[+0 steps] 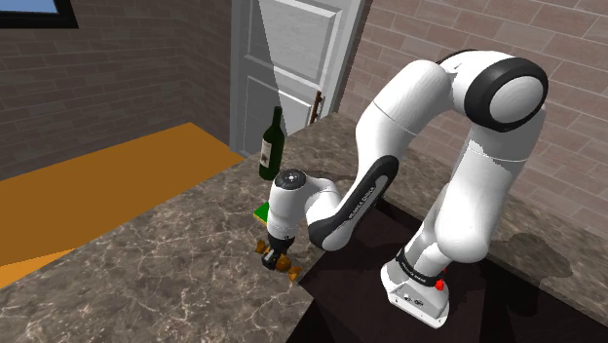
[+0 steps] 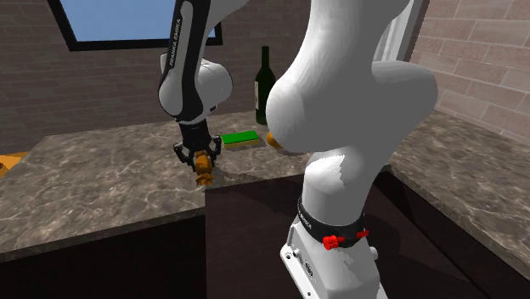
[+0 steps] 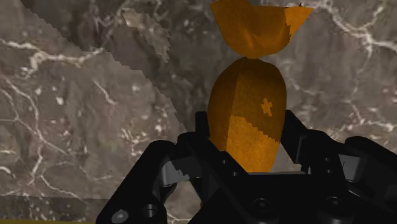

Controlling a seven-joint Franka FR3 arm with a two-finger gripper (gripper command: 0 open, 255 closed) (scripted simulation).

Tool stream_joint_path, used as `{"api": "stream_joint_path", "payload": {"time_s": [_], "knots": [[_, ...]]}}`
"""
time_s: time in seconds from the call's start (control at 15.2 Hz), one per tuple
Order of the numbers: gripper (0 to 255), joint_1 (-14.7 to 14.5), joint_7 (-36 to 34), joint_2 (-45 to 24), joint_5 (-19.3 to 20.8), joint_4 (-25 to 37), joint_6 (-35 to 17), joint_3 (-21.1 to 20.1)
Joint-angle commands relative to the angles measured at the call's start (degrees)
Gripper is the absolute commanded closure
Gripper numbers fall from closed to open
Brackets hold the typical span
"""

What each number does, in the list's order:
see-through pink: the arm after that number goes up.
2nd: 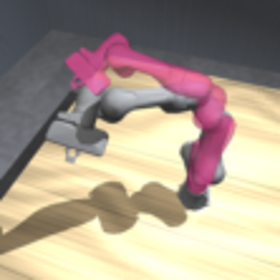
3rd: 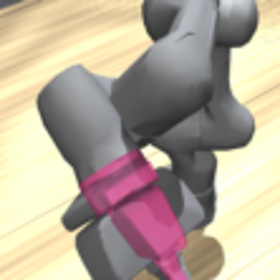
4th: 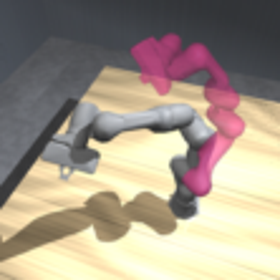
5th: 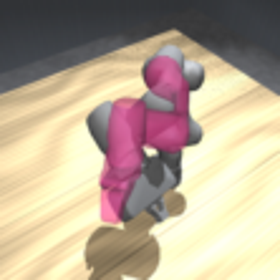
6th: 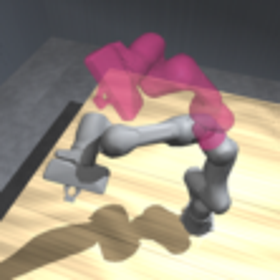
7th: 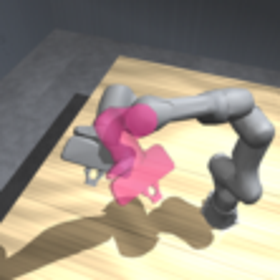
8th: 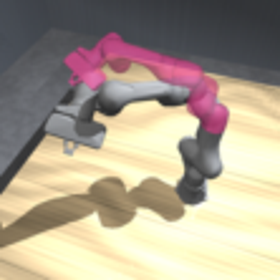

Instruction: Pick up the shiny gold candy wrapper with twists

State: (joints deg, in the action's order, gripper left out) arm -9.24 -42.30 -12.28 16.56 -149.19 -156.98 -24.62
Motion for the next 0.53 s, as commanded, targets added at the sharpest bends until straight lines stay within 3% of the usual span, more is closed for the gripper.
{"api": "stream_joint_path", "payload": {"time_s": [0.0, 0.33, 0.46], "knots": [[255, 0.0, 0.0, 0.0, 0.0, 0.0, 0.0, 0.0], [255, 0.0, 0.0, -0.1, 0.0, 0.2, 0.1, 0.0], [255, 0.9, 1.8, 1.9, -2.4, -0.1, 1.5, -1.4]]}}
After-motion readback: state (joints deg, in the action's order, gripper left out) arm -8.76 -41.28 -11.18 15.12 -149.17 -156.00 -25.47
